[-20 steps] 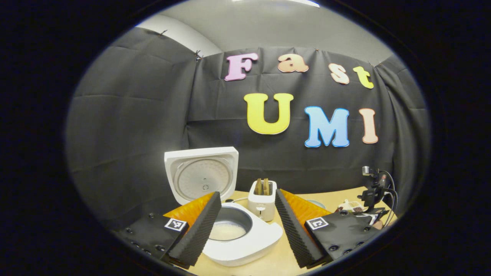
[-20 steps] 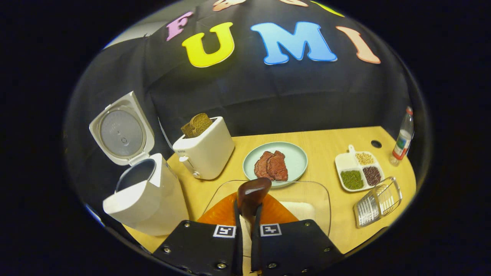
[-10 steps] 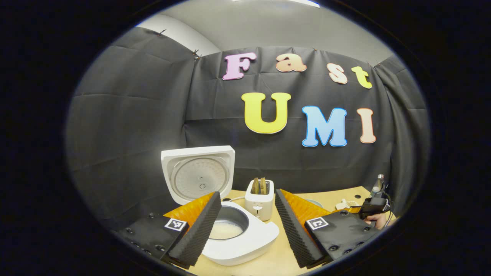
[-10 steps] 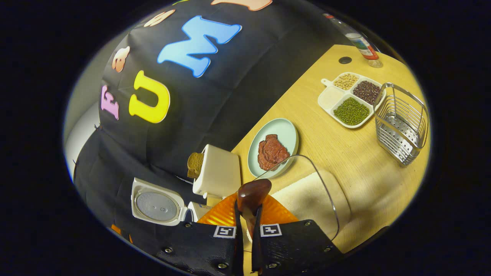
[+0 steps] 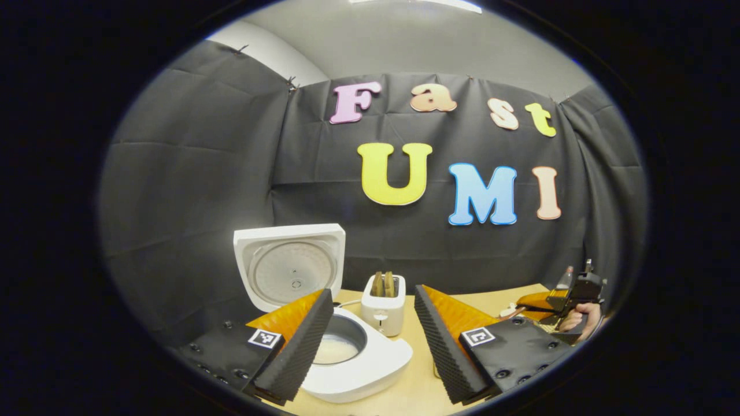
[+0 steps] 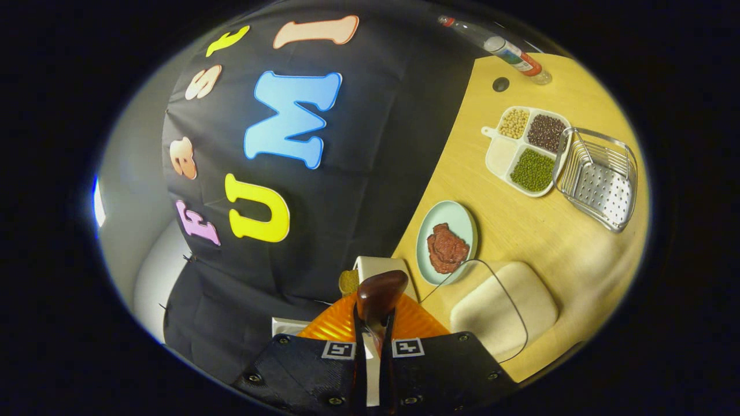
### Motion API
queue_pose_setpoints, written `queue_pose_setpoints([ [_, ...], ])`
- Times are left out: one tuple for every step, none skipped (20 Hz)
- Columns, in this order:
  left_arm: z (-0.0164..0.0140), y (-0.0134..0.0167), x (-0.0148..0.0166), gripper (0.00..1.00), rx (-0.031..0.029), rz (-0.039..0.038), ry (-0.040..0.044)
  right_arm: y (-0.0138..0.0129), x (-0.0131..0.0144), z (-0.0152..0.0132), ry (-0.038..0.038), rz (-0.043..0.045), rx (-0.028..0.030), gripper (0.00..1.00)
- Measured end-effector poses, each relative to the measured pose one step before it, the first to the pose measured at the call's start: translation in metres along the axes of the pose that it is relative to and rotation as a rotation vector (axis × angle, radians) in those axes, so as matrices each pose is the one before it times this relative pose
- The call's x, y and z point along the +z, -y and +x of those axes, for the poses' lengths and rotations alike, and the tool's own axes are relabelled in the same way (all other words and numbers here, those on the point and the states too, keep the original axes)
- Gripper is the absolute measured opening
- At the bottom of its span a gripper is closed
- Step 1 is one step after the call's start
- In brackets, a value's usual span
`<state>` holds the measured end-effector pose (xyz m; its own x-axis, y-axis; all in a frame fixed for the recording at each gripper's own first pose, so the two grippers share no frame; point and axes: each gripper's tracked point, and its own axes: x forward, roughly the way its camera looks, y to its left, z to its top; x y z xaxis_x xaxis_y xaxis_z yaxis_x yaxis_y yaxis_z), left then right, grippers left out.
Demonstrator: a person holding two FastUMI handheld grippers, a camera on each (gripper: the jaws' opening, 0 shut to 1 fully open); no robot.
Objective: Close the left gripper, press the button to open the rice cooker; take a wooden spoon from the chopstick holder with the right hand, scoop a spoonful of rice and pour it into the rice cooker, then put the wooden spoon back into the chopstick holder.
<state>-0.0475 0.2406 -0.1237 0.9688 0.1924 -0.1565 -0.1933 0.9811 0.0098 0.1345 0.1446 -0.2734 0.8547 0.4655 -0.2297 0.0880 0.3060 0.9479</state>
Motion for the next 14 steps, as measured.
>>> queue_pose_setpoints([
  [-0.0005, -0.00069, 0.00132, 0.99, -0.00218, -0.00121, 0.00257, -0.00696, -0.00125, 0.0019, -0.00495, -0.00391, 0.01238, 0.09],
  [-0.00076, 0.00074, 0.00076, 0.99, -0.00914, -0.0031, 0.00217, -0.00732, -0.00325, -0.0004, -0.00738, -0.0093, 0.01051, 0.09],
  [-0.00217, 0.00212, 0.00111, 0.99, -0.01501, -0.00442, 0.00823, -0.00648, -0.00346, 0.00065, -0.00749, -0.01538, 0.00678, 0.09],
  [-0.00158, -0.00225, 0.00191, 0.99, 0.00489, 0.00239, 0.00456, -0.00725, -0.00513, 0.00053, -0.00856, -0.01424, 0.00641, 0.09],
  [-0.00182, -0.00458, -0.00127, 0.99, 0.0019, 0.00298, -0.00256, -0.00731, -0.00306, 0.00006, -0.00266, -0.00532, 0.00742, 0.09],
  [-0.00163, -0.00249, -0.00169, 0.98, 0.00425, -0.00048, -0.00354, -0.01191, -0.00528, 0.00223, -0.00613, -0.00506, 0.01287, 0.09],
  [-0.00016, -0.00246, -0.00193, 0.98, 0.00407, -0.00308, -0.00223, -0.00896, -0.004, 0.00206, -0.0072, -0.00347, 0.01423, 0.09],
  [-0.00106, -0.00333, -0.00157, 0.97, 0.00289, -0.00167, -0.00109, -0.00663, -0.006, 0.00271, -0.0089, -0.0092, 0.00903, 0.09],
  [-0.00217, -0.00451, -0.00114, 0.96, 0.00412, 0.00112, -0.00051, -0.00612, -0.00442, 0.00262, -0.0079, -0.0071, 0.00631, 0.09],
  [-0.00146, -0.00329, -0.00163, 0.96, 0.00277, 0.00213, -0.00176, -0.00693, -0.00722, 0.00216, -0.00906, -0.00148, 0.00512, 0.09],
  [-0.00089, -0.00255, -0.0022, 0.96, 0.00308, 0.00219, -0.00229, -0.00586, -0.00486, 0.0037, -0.00979, 0.00349, 0.00753, 0.09],
  [-0.00138, -0.00391, -0.00347, 0.96, 0.00405, 0.00208, -0.00094, -0.00499, -0.0063, 0.00392, -0.01048, 0.00168, 0.00561, 0.09],
  [-0.00044, -0.00351, -0.00138, 0.96, -0.00001, -0.00242, -0.00229, -0.00532, -0.00504, 0.00417, -0.01095, -0.00428, 0.00344, 0.09],
  [-0.00117, -0.00234, -0.0027, 0.96, -0.00162, -0.00364, -0.00111, -0.00618, -0.00514, 0.00282, -0.01185, -0.00776, 0.00521, 0.09],
])
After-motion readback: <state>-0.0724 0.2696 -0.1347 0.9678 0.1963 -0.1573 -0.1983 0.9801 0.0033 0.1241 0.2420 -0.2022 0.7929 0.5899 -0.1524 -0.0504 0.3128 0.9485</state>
